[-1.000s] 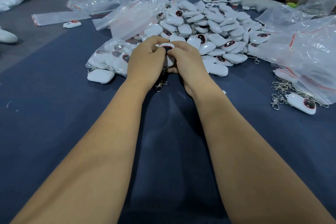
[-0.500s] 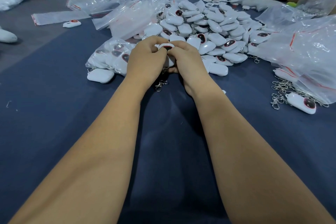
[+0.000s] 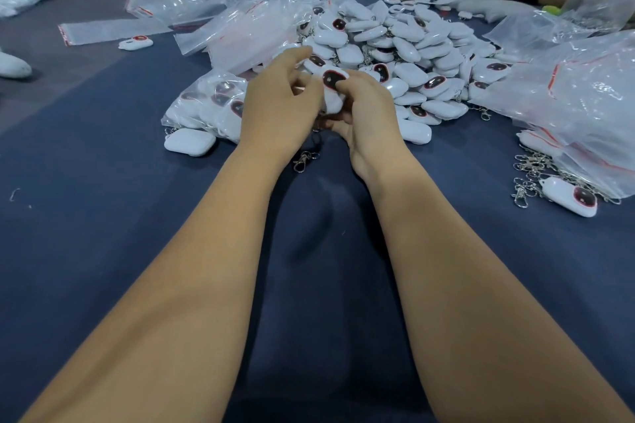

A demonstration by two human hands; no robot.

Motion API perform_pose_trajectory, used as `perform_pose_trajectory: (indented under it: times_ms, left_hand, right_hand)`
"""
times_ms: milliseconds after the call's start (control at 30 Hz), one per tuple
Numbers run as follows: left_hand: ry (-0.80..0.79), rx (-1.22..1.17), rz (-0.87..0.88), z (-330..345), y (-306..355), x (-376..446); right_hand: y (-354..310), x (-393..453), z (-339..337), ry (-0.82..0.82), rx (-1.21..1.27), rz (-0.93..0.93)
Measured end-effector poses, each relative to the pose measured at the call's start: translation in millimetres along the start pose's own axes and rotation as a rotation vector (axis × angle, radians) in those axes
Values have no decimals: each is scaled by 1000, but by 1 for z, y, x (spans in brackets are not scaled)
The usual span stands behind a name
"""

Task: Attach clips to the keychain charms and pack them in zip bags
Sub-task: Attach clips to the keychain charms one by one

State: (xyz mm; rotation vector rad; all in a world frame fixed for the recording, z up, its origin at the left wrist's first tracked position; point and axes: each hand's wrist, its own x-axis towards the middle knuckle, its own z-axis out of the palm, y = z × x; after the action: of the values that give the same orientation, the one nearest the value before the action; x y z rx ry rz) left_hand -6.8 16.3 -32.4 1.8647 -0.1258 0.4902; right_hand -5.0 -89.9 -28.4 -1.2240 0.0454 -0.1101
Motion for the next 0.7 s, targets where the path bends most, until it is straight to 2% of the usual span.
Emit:
perform_pose_trajectory:
  times_ms: [67, 133, 267, 333, 500, 633, 700]
  left_hand:
    - [62, 156, 64, -3, 0, 1]
    - [114, 477, 121, -8, -2, 1]
    - [17, 872, 130, -9, -2, 1]
    - [-4, 944, 110, -7, -2, 0]
    - [59, 832, 26, -9, 1, 1]
    - [159, 418, 13, -11, 8, -1]
    - [193, 191, -17, -11, 12, -1]
  right_hand:
    - [-2, 2, -2, 60, 97, 15]
    - [-2, 3, -2, 92, 143, 21]
    - [-1, 3, -1, 126, 156, 16]
    - [-2, 3, 0, 136, 184, 6]
    - [-4, 1, 0, 50, 294, 2]
    - [-2, 0, 4, -94, 391, 16]
    - [1, 0, 8, -119, 337, 9]
